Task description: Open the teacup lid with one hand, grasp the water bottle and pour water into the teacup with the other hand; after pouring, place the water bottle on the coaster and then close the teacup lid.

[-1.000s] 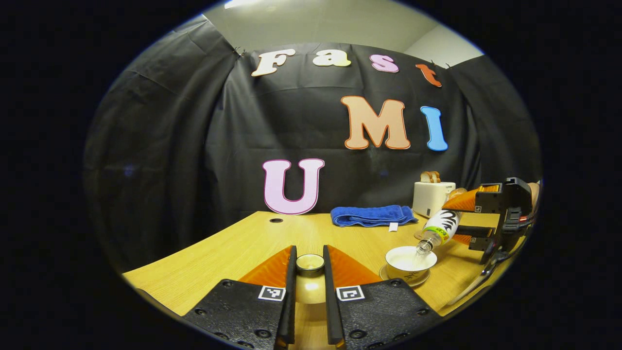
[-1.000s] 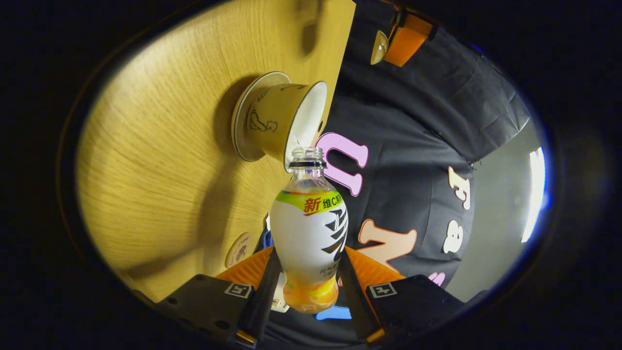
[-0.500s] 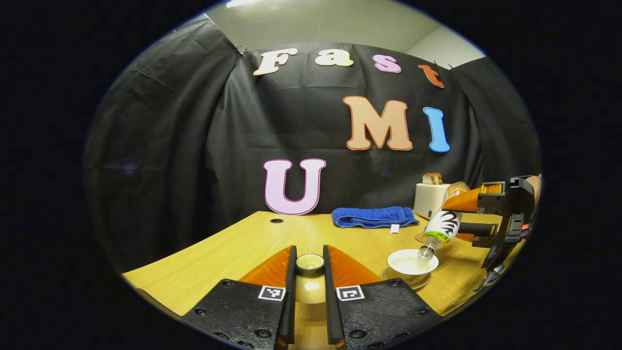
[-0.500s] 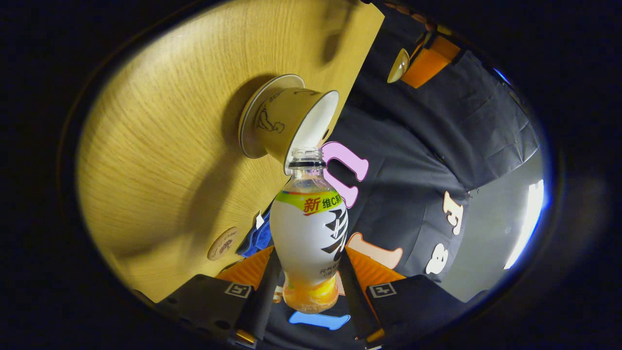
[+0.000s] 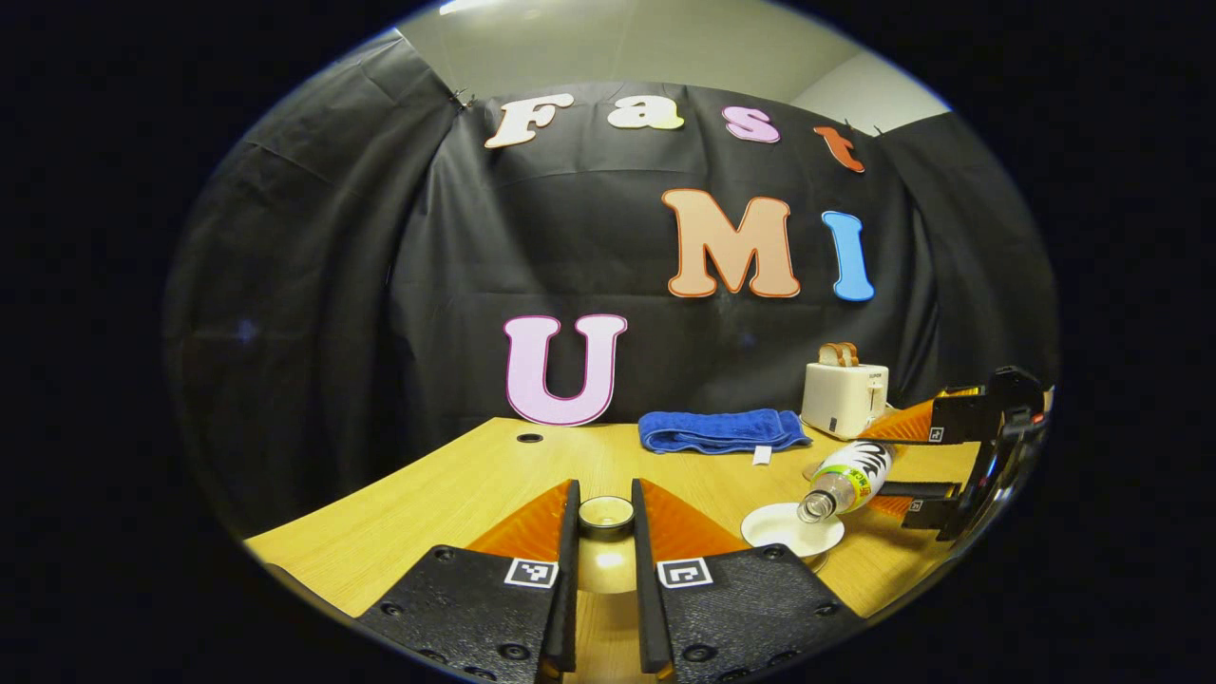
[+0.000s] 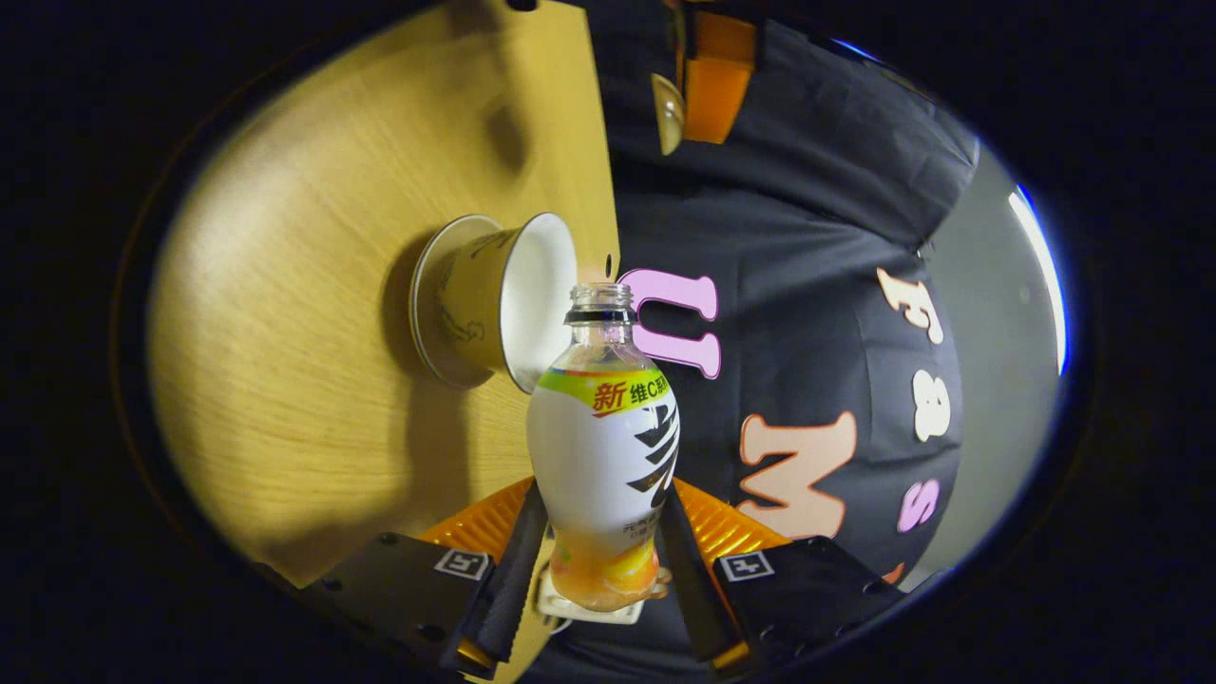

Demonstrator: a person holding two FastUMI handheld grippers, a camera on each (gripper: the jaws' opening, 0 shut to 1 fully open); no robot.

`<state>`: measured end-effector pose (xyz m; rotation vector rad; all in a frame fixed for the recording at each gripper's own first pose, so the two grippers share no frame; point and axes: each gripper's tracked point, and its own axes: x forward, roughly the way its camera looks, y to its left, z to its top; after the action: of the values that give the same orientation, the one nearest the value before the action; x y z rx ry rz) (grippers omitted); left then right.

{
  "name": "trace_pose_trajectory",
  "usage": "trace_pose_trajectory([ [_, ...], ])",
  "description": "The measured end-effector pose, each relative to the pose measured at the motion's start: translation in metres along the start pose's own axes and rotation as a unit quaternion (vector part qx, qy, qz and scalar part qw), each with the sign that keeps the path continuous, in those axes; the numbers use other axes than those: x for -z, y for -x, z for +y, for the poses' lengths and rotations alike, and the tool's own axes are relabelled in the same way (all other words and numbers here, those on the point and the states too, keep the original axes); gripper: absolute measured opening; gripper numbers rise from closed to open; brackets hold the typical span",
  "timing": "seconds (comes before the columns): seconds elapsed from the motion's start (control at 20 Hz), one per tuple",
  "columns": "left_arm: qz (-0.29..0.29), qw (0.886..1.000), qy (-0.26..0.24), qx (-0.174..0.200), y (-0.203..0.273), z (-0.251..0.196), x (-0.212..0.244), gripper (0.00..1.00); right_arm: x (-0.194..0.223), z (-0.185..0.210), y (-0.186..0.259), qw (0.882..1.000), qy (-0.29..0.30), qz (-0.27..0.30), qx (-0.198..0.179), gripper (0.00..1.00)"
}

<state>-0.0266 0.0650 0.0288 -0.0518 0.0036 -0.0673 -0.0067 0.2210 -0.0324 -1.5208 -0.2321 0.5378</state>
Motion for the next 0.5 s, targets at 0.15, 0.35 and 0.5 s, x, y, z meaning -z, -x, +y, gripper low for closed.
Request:
trace_pose_trajectory([
  [0.15, -0.003, 1.000, 0.000, 0.006, -0.002, -0.011, -0.004, 0.23, 0.011, -0.010, 0.002, 0.991, -0.134, 0.009, 0.013, 0.72],
  [0.35, 0.010, 1.000, 0.006, 0.021, -0.007, -0.028, 0.001, 0.23, 0.041, -0.032, -0.007, 0.953, -0.301, 0.027, 0.039, 0.70],
  [0.5, 0.011, 1.000, 0.009, 0.020, -0.008, -0.032, -0.002, 0.23, 0.059, -0.030, -0.019, 0.915, -0.399, 0.043, 0.043, 0.70],
])
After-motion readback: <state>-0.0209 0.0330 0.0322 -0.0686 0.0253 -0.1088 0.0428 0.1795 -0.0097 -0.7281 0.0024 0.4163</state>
